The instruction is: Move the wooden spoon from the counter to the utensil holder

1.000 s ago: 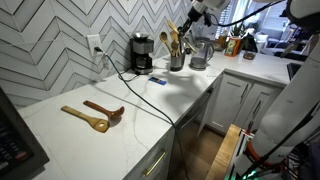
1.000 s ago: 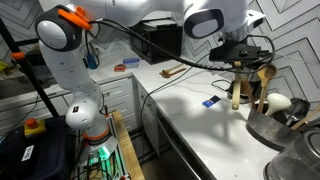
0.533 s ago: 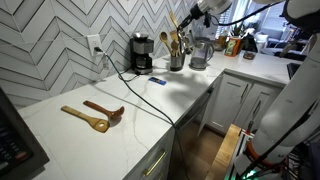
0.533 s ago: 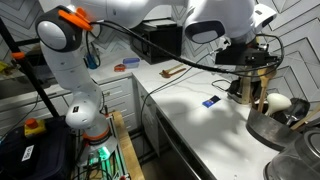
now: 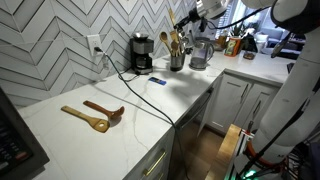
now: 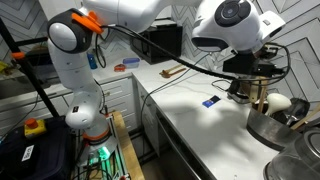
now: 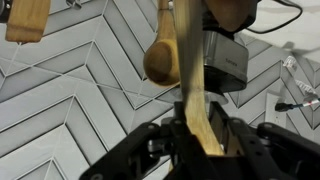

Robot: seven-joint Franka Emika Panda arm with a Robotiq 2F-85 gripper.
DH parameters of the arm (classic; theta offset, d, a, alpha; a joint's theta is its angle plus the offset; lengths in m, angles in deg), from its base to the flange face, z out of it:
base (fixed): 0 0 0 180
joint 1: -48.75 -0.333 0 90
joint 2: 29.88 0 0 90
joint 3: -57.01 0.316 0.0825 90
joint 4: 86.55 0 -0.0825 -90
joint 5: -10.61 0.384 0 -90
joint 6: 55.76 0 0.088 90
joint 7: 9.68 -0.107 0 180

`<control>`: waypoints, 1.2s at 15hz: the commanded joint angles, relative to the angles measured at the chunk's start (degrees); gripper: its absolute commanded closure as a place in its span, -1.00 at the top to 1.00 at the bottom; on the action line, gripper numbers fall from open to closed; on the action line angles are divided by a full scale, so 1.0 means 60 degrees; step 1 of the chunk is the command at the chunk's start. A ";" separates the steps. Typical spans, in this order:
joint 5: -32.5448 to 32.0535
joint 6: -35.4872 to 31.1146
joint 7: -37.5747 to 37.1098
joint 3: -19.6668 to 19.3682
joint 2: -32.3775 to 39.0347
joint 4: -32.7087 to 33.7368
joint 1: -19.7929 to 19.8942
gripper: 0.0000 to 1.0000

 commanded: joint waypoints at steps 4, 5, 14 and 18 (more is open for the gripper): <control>0.1217 -0.0026 0.0517 0.0076 0.0536 0.0531 0.0203 -0.85; 0.1253 -0.0027 0.0531 0.0085 0.0616 0.0589 0.0218 -0.40; 0.2777 -0.0308 0.1540 0.0139 0.1276 0.1030 0.0427 -0.85; 0.3220 -0.0289 0.1918 0.0103 0.1618 0.1146 0.0608 -0.85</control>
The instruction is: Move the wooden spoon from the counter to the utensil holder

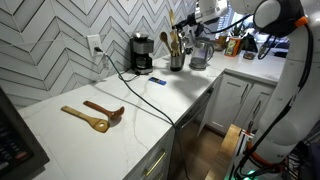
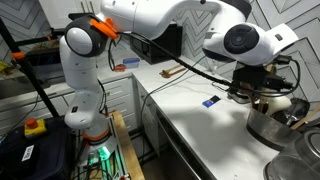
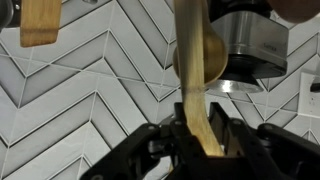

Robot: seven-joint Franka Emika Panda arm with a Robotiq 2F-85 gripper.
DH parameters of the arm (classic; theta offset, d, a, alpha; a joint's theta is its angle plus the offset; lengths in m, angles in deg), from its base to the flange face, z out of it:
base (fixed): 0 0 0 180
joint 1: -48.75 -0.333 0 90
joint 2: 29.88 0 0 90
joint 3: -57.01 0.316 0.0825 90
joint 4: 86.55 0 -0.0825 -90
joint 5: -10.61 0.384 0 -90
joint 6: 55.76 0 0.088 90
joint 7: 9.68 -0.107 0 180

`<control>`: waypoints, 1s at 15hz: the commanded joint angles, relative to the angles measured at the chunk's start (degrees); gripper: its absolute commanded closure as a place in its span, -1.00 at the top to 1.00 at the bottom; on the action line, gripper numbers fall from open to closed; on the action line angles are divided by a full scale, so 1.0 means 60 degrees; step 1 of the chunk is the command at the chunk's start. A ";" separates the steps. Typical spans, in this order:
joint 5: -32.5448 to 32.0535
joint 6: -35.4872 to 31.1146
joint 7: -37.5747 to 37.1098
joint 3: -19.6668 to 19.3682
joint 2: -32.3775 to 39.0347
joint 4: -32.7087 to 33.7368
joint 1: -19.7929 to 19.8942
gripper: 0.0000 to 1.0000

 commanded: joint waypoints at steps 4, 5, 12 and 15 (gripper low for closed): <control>0.1009 0.0142 0.0892 0.0078 0.0617 0.0285 0.0468 -0.85; 0.1186 0.0088 0.1017 0.0092 0.0667 0.0274 0.0491 -0.85; 0.1613 0.0050 0.1308 0.0059 0.0887 0.0157 0.0479 0.10; 0.1598 0.0140 0.1288 0.0050 0.0857 0.0169 0.0512 0.38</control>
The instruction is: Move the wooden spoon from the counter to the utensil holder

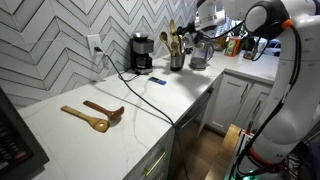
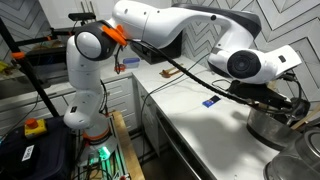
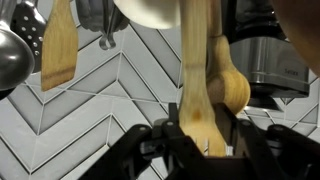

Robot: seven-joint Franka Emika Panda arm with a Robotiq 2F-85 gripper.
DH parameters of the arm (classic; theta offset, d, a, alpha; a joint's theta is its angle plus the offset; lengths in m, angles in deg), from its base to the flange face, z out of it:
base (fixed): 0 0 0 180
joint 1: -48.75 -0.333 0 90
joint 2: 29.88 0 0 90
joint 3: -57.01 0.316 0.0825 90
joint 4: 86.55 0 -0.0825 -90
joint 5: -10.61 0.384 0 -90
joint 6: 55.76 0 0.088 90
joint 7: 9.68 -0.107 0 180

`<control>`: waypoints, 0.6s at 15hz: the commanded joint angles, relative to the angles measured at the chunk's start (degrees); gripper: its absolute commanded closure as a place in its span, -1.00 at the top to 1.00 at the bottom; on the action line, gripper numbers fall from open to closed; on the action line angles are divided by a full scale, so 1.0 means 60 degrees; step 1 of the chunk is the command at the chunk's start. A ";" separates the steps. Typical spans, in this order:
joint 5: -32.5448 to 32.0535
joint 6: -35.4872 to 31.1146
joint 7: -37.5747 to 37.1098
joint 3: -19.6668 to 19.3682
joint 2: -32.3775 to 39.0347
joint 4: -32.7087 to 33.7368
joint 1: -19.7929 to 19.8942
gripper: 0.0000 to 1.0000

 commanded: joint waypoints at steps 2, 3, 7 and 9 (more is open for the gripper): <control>0.0263 0.0159 0.0321 0.0043 -0.0023 0.0079 0.0179 0.69; 0.0269 0.0204 0.0314 0.0042 -0.0060 0.0104 0.0196 0.82; -0.0291 0.0295 -0.0003 -0.0063 -0.0435 0.0057 0.0173 1.00; -0.1125 0.0303 -0.0419 -0.0175 -0.0723 -0.0081 0.0084 1.00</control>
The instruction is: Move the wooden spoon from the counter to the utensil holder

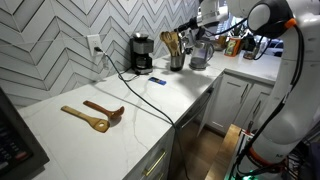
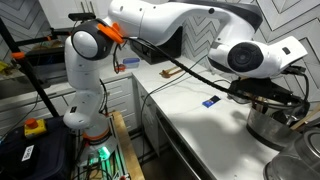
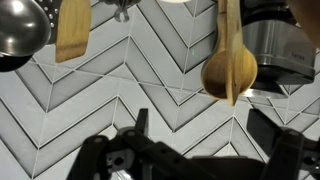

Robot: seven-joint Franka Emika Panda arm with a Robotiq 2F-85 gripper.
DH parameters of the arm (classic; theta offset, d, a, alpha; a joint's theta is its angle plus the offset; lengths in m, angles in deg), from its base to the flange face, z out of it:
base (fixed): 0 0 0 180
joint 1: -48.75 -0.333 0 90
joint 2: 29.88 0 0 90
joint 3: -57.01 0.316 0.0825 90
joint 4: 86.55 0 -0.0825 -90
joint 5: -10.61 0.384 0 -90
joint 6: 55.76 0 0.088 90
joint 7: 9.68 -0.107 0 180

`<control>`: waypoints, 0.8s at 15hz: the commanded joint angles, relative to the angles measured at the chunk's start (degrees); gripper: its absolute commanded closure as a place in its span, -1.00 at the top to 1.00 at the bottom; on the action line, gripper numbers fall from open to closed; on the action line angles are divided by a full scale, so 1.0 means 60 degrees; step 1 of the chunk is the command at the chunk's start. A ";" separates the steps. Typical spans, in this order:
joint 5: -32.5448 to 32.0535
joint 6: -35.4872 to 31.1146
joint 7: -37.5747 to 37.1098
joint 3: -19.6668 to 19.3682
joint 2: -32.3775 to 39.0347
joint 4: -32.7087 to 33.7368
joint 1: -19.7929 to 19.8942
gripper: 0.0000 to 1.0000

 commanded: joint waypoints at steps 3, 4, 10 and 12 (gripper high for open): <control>-0.2613 0.0178 -0.1372 -0.0254 -0.0921 -0.0456 -0.0084 1.00; -0.3378 0.0113 -0.2066 -0.0310 -0.1026 -0.0495 -0.0122 1.00; -0.6675 0.1552 -0.4822 -0.0370 -0.1539 -0.0399 0.0037 1.00; -0.7294 0.2243 -0.5559 -0.0363 -0.1655 -0.0331 0.0031 1.00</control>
